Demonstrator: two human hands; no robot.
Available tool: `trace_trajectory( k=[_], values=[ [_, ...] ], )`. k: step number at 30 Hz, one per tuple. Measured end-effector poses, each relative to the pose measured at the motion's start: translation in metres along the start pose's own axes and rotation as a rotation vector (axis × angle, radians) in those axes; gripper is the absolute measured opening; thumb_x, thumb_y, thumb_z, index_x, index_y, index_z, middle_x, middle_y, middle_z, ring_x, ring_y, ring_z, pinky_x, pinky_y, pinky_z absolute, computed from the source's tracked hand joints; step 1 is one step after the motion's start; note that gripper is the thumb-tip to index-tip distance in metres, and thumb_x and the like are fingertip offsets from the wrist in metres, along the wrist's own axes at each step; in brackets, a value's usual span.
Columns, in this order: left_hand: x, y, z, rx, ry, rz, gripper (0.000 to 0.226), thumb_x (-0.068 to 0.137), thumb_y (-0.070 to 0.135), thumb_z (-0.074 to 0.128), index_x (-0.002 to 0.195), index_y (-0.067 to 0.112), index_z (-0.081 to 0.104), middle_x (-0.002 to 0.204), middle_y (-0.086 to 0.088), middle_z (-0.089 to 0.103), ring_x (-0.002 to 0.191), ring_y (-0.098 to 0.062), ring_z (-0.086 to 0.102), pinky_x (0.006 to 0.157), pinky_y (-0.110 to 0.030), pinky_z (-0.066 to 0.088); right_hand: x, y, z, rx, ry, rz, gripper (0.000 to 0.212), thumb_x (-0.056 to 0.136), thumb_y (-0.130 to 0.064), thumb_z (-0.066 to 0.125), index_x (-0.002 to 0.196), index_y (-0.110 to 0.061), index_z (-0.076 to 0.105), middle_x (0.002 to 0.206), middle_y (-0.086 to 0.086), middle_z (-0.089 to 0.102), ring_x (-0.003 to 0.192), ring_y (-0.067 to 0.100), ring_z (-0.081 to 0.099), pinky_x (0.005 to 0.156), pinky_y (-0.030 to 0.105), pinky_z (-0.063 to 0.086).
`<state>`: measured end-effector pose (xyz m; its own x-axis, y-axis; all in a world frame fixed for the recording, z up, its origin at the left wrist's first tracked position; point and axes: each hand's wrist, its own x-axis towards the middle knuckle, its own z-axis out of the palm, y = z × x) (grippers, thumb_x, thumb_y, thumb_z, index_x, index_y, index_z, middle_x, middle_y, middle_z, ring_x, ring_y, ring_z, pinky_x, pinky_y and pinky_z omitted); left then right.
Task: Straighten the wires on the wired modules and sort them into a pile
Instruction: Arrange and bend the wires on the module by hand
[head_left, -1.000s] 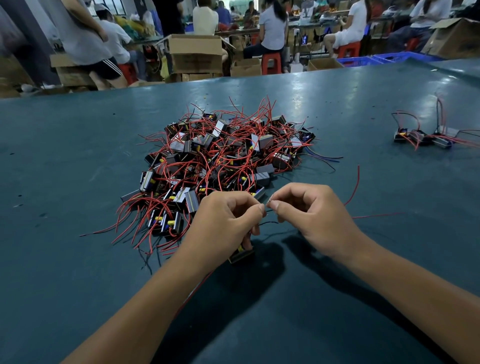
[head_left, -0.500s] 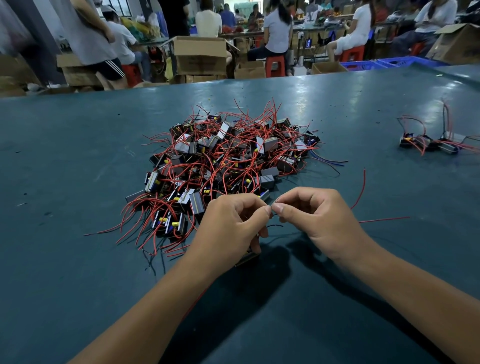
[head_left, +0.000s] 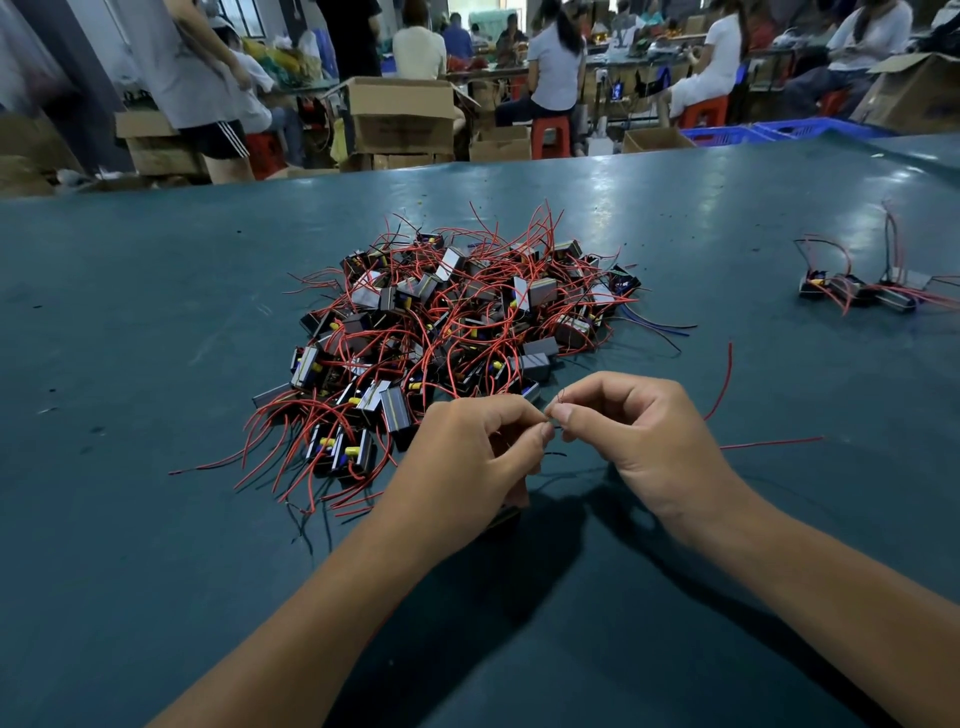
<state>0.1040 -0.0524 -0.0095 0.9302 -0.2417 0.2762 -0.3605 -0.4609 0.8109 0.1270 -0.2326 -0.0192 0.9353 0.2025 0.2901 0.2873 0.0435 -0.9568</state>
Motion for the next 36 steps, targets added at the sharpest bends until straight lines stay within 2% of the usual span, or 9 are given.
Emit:
trace_trajectory(
  k=[5, 10, 17, 21, 23, 26, 28, 31, 36],
  values=[
    [-0.001, -0.002, 0.002, 0.007, 0.017, 0.010, 0.018, 0.099, 0.024, 0.063, 0.082, 0.026, 0.069, 0.063, 0.002, 0.067, 0.048, -0.010, 0.066, 0.050, -0.029, 0.057, -0.001, -0.001, -0.001, 0.014, -0.022, 0.022, 0.007, 0.086, -0.008, 0.073, 0.081, -0.013, 0.074, 0.072, -0.002, 0.072, 0.069, 0.005, 0.066, 0.066, 0.011, 0.049],
    [0.000, -0.001, 0.002, 0.002, 0.036, -0.005, 0.019, 0.099, 0.024, 0.063, 0.082, 0.023, 0.070, 0.062, 0.001, 0.067, 0.047, -0.009, 0.065, 0.047, -0.017, 0.049, -0.001, -0.001, -0.001, 0.014, -0.030, 0.024, 0.002, 0.084, -0.010, 0.074, 0.085, -0.010, 0.073, 0.075, -0.001, 0.074, 0.071, 0.005, 0.068, 0.067, 0.012, 0.050],
    [-0.001, -0.001, 0.002, 0.043, 0.051, 0.006, 0.018, 0.099, 0.023, 0.064, 0.082, 0.023, 0.071, 0.061, 0.000, 0.066, 0.044, -0.009, 0.061, 0.044, -0.016, 0.045, -0.002, -0.002, -0.001, -0.078, -0.030, 0.003, 0.001, 0.084, -0.014, 0.075, 0.083, -0.015, 0.075, 0.075, 0.001, 0.074, 0.071, 0.006, 0.067, 0.067, 0.014, 0.050],
    [-0.002, 0.002, 0.002, 0.046, 0.072, 0.006, 0.017, 0.097, 0.022, 0.065, 0.082, 0.021, 0.071, 0.062, 0.002, 0.067, 0.047, -0.010, 0.064, 0.049, -0.027, 0.054, -0.002, -0.002, -0.001, -0.094, -0.022, -0.003, 0.009, 0.085, -0.010, 0.075, 0.079, -0.016, 0.074, 0.070, 0.000, 0.071, 0.067, 0.007, 0.064, 0.065, 0.015, 0.050],
    [-0.001, 0.005, 0.001, 0.047, 0.130, 0.030, 0.007, 0.094, 0.024, 0.066, 0.089, 0.021, 0.070, 0.069, 0.006, 0.067, 0.052, -0.011, 0.064, 0.053, -0.032, 0.056, -0.001, -0.002, -0.002, -0.114, -0.019, 0.000, 0.011, 0.085, -0.007, 0.075, 0.077, -0.015, 0.073, 0.067, 0.000, 0.068, 0.064, 0.009, 0.060, 0.062, 0.017, 0.048],
    [0.000, 0.013, -0.004, 0.159, 0.217, 0.138, 0.012, 0.090, 0.029, 0.068, 0.101, 0.023, 0.067, 0.086, 0.011, 0.062, 0.068, -0.013, 0.060, 0.059, -0.014, 0.043, -0.001, -0.003, -0.004, -0.200, -0.034, -0.018, 0.011, 0.086, -0.009, 0.075, 0.077, -0.015, 0.072, 0.065, 0.002, 0.065, 0.061, 0.011, 0.053, 0.056, 0.023, 0.042],
    [0.000, 0.018, -0.006, 0.198, 0.211, 0.190, 0.010, 0.090, 0.029, 0.068, 0.098, 0.023, 0.068, 0.088, 0.010, 0.059, 0.072, -0.016, 0.057, 0.060, -0.012, 0.039, -0.003, -0.004, -0.003, -0.269, -0.057, -0.049, 0.007, 0.085, -0.016, 0.073, 0.079, -0.019, 0.073, 0.064, 0.000, 0.066, 0.059, 0.009, 0.051, 0.054, 0.025, 0.040],
    [-0.001, 0.019, -0.007, 0.248, 0.195, 0.235, 0.007, 0.090, 0.028, 0.067, 0.089, 0.022, 0.069, 0.084, 0.010, 0.059, 0.070, -0.016, 0.055, 0.061, -0.020, 0.043, -0.004, -0.006, -0.003, -0.312, -0.063, -0.077, 0.006, 0.082, -0.022, 0.070, 0.077, -0.021, 0.073, 0.062, -0.006, 0.064, 0.056, 0.007, 0.049, 0.052, 0.022, 0.039],
    [-0.002, 0.016, -0.008, 0.263, 0.194, 0.238, 0.014, 0.090, 0.033, 0.065, 0.084, 0.021, 0.069, 0.080, 0.009, 0.057, 0.072, -0.014, 0.055, 0.062, -0.035, 0.046, -0.004, -0.008, -0.005, -0.390, -0.075, -0.128, 0.009, 0.085, -0.020, 0.071, 0.076, -0.023, 0.071, 0.060, -0.012, 0.062, 0.053, 0.002, 0.047, 0.052, 0.016, 0.037]
  ],
)
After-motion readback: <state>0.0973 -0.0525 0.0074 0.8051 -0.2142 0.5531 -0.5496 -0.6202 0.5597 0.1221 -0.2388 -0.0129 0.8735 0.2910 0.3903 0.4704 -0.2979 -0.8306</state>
